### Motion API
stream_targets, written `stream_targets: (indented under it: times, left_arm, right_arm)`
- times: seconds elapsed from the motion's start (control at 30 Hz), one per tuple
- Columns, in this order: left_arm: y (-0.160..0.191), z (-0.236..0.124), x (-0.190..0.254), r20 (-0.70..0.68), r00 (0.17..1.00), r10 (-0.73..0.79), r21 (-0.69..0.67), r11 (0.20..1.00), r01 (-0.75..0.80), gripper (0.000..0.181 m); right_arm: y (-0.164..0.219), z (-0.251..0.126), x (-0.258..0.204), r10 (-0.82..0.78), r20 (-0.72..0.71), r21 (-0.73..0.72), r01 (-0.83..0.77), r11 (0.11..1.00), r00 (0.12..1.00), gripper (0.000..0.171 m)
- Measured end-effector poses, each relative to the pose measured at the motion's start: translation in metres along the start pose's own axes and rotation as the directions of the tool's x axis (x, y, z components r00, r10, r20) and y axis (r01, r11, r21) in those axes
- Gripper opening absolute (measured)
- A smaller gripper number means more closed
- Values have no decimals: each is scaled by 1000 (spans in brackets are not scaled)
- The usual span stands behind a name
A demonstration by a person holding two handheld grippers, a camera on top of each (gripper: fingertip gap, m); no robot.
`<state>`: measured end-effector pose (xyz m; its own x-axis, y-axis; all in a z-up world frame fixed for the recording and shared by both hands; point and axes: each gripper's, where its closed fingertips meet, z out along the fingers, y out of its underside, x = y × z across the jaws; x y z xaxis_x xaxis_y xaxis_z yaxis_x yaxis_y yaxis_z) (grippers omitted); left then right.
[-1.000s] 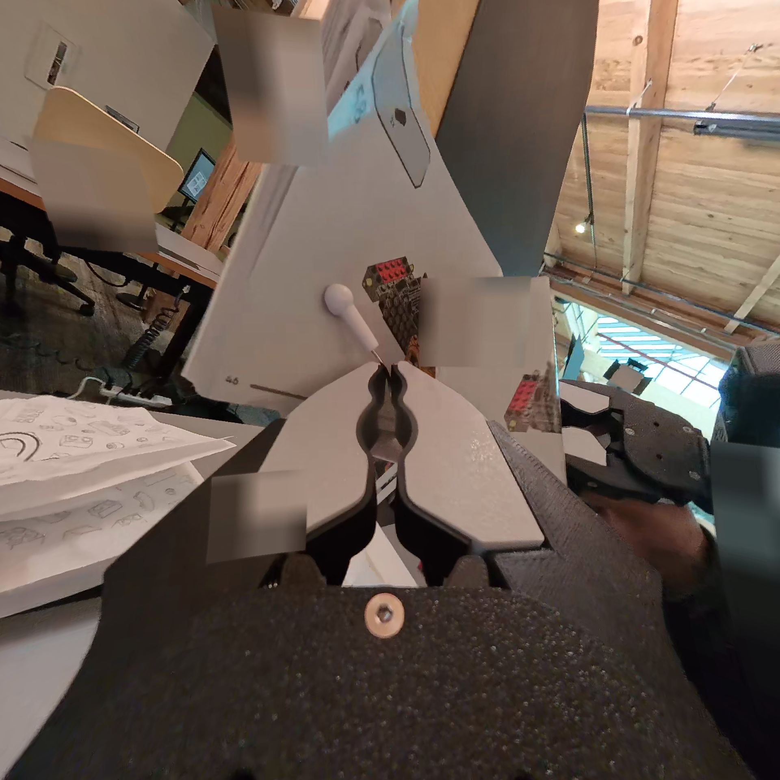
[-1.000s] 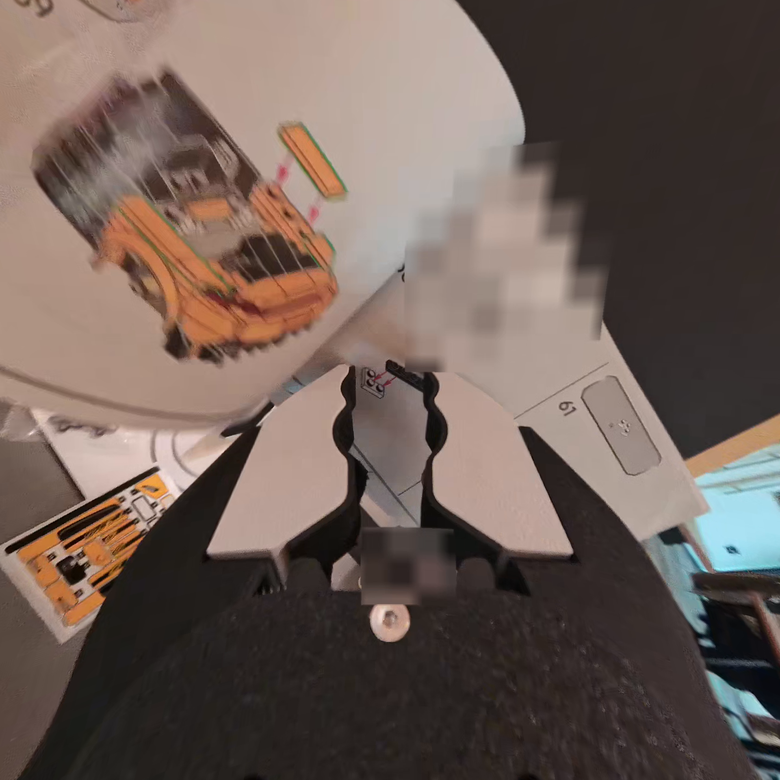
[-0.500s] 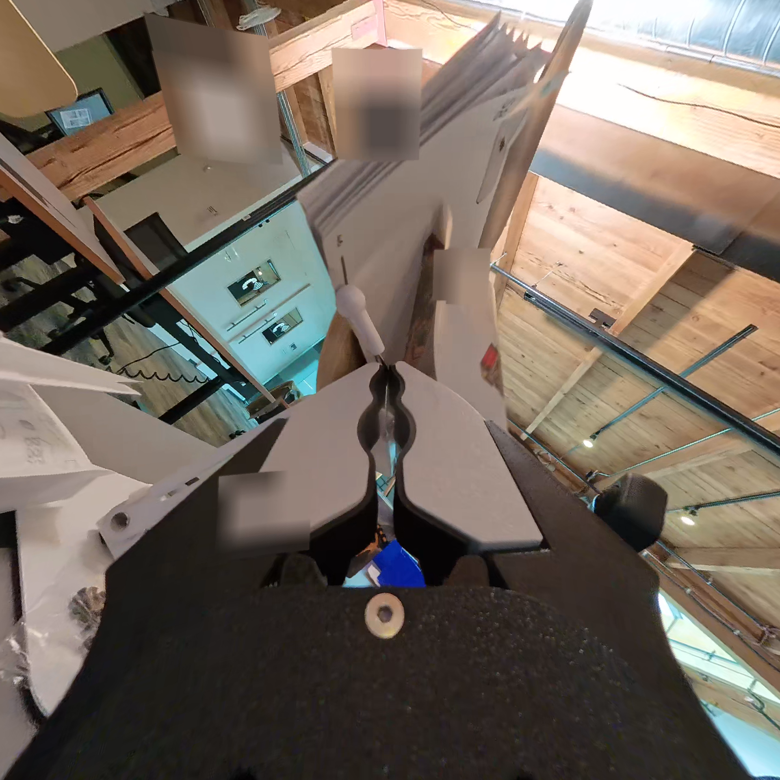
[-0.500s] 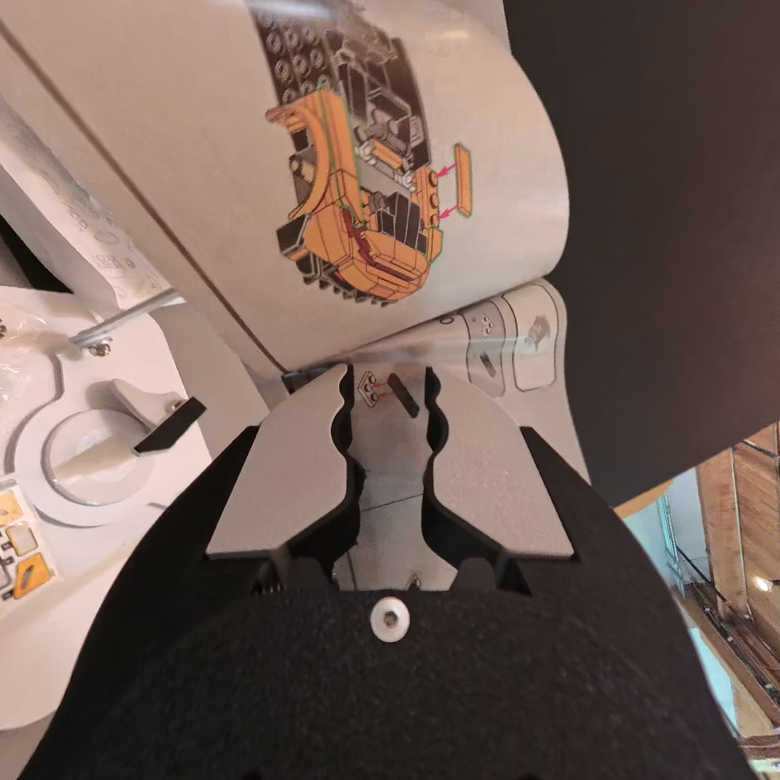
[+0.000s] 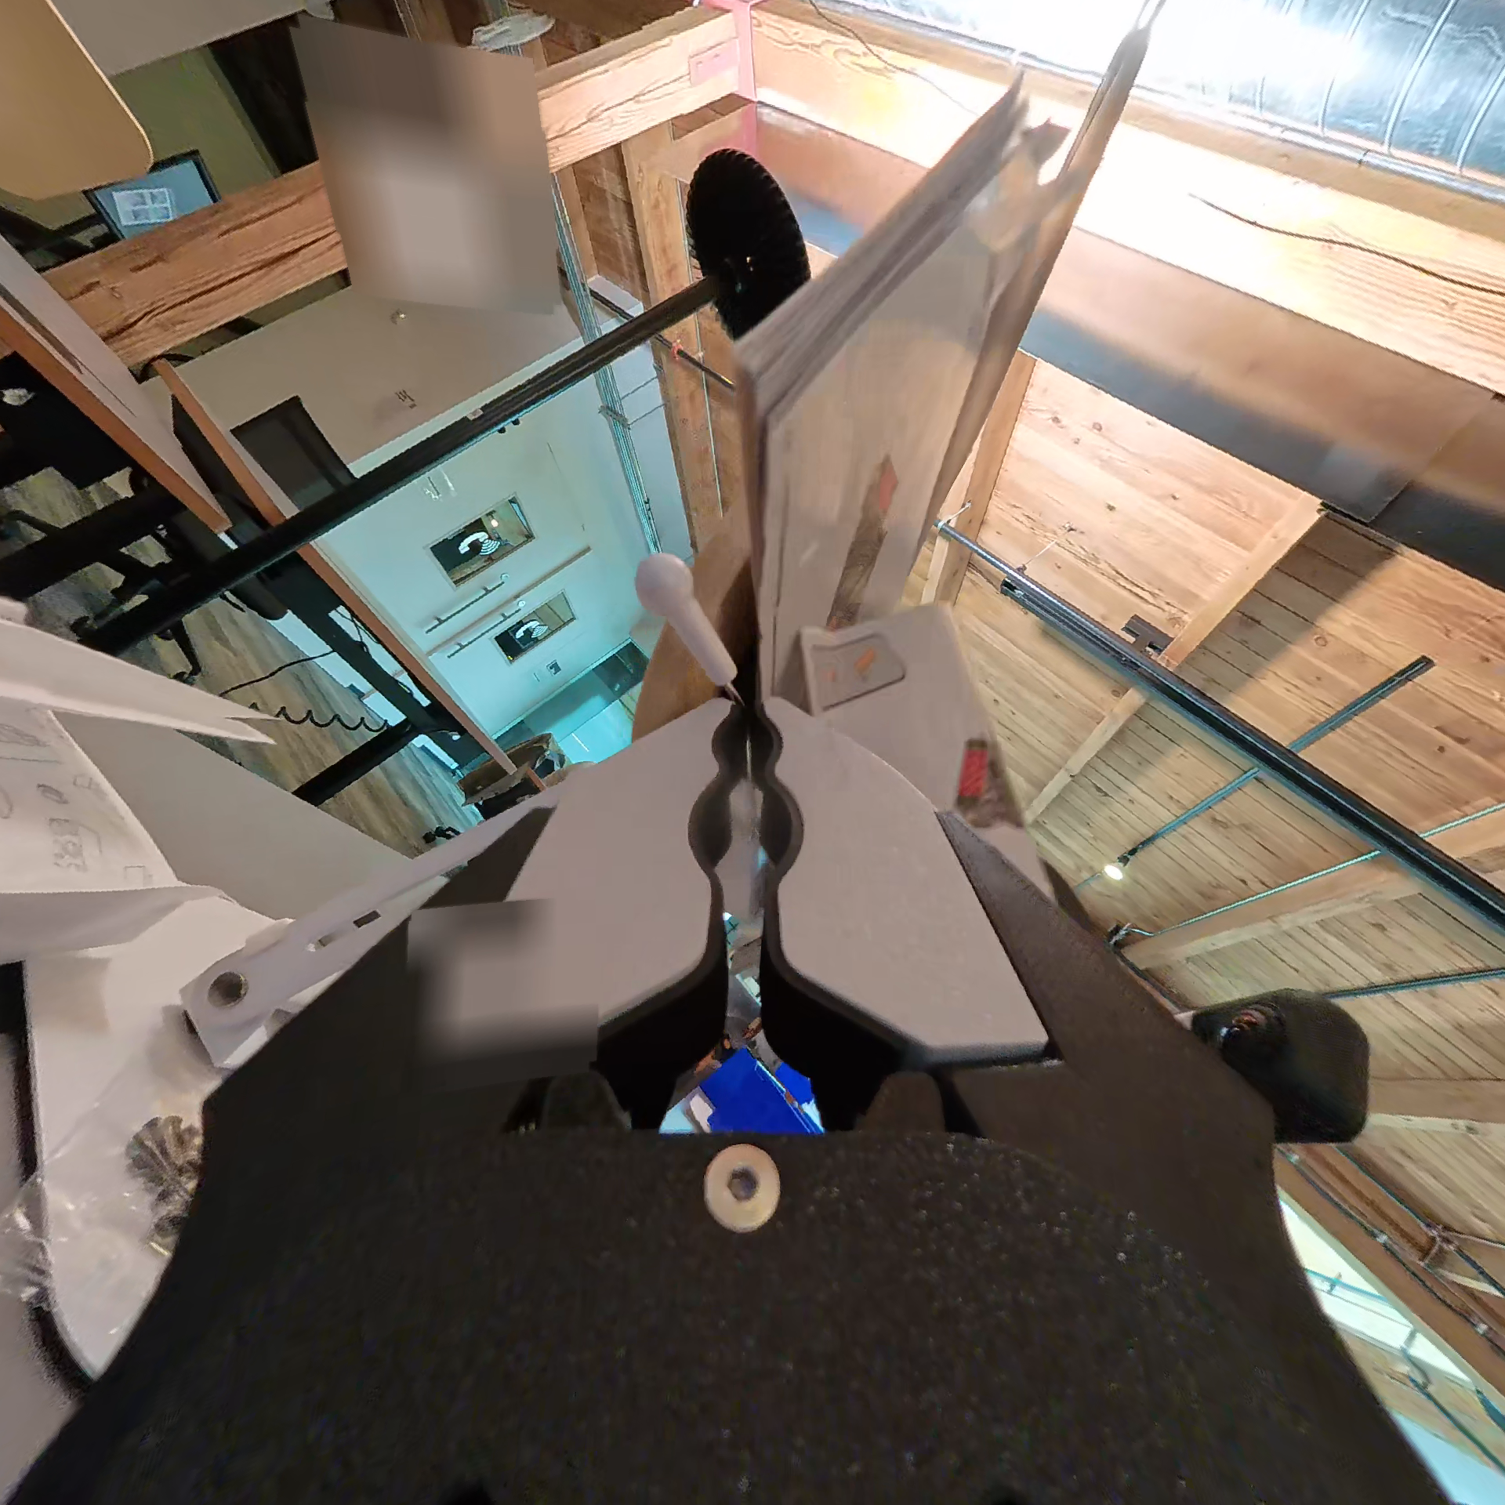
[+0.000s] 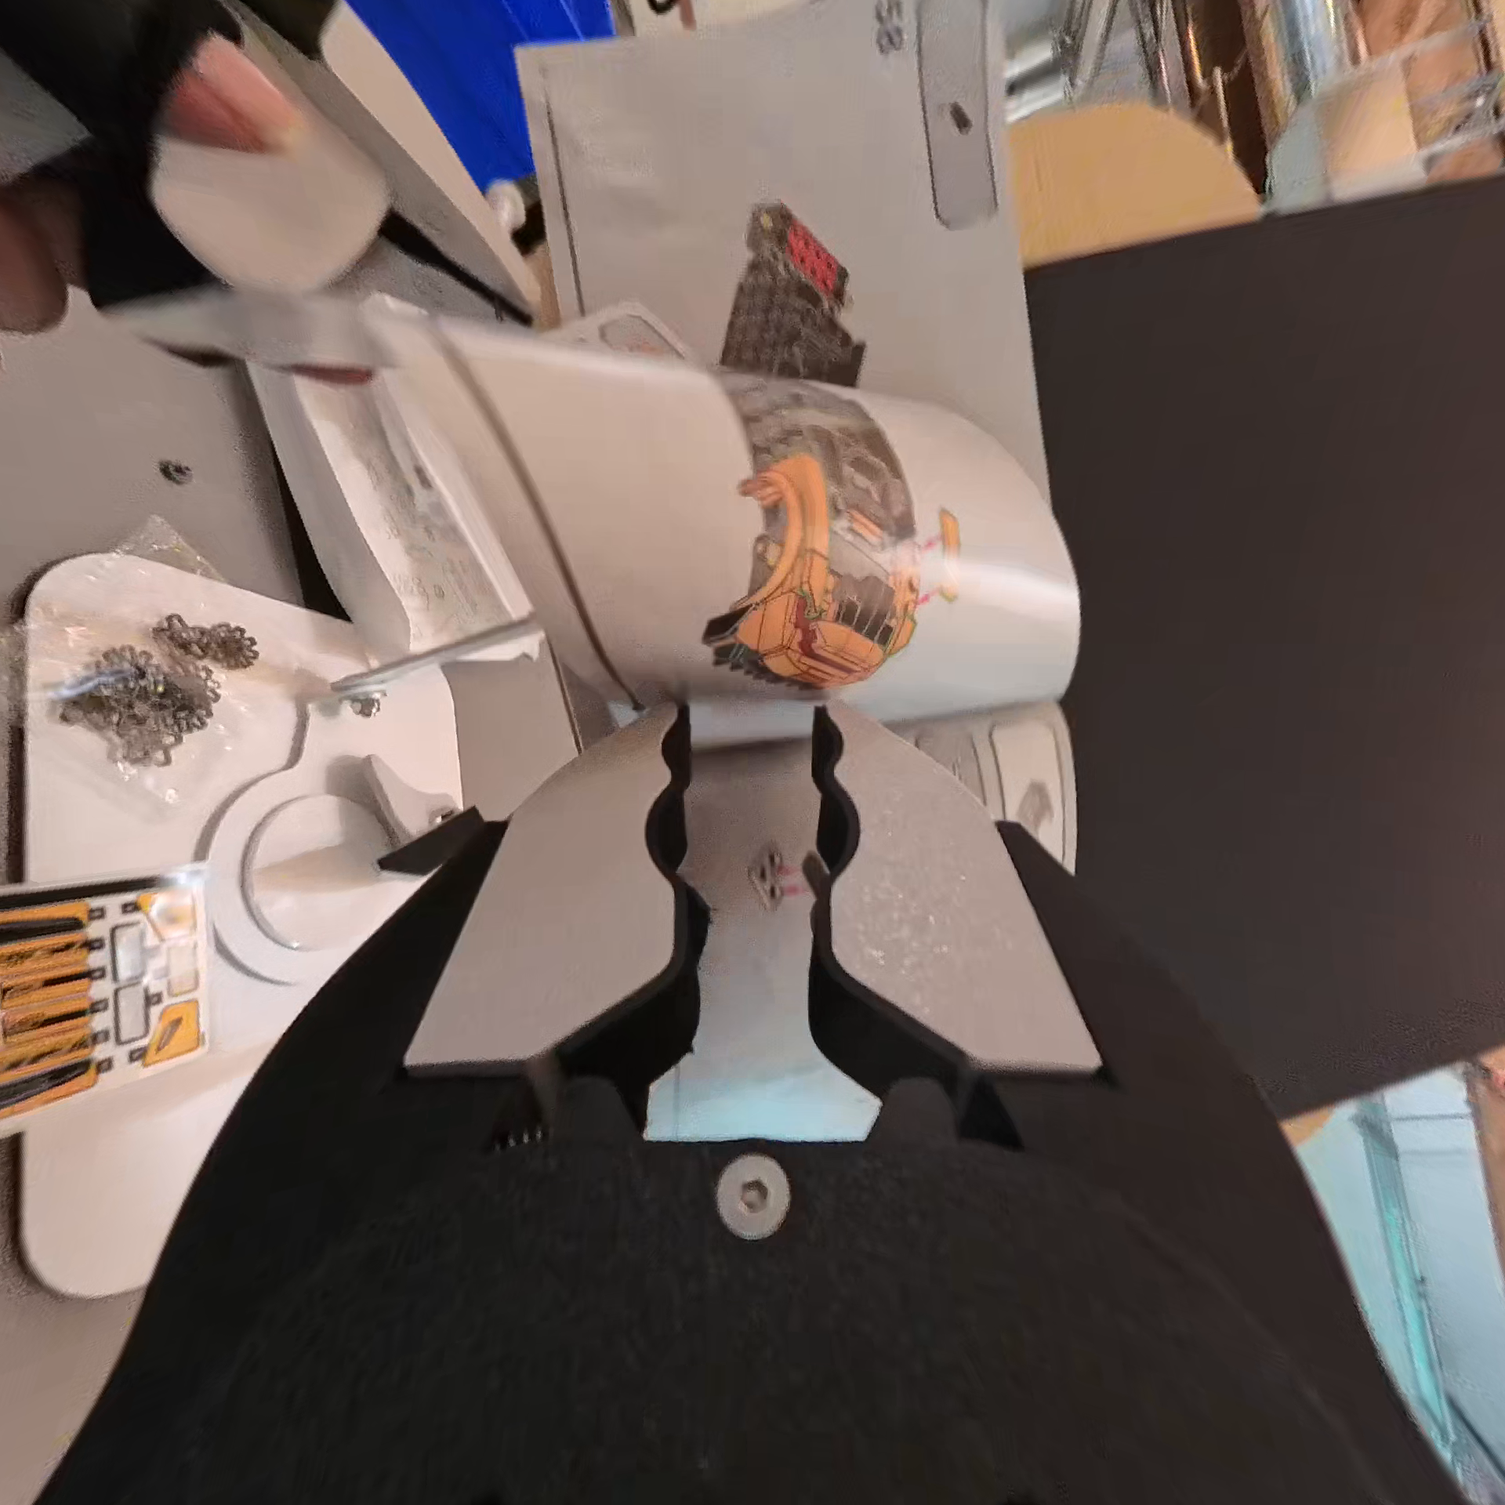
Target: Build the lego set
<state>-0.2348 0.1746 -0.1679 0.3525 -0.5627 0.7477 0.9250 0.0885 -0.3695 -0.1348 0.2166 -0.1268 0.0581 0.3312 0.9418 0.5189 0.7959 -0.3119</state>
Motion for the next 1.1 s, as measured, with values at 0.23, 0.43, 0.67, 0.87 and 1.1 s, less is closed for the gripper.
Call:
stream_targets:
  times: [0.23,0.43,0.67,0.87,1.1]
  left_arm:
    - [0,-1,-2,-5,1000,-19,3,1000,19,1]
    - [2,-4,-6,6,999,-46,28,999,46,1]
    - [9,-12,-9,51,997,-63,79,995,59,2]
    - [12,-17,8,120,991,59,123,990,-74,1]
    - [12,-8,24,195,911,364,-19,930,-367,1]
  right_arm:
    - [5,20,3,209,65,-133,-199,971,976,25]
    - [17,29,2,145,-2,-163,-143,976,989,24]
    - [11,35,2,114,3,-216,-111,970,993,24]
    - [7,39,1,100,14,-234,-94,968,995,22]
    - [1,44,-7,-42,40,-243,51,969,998,10]
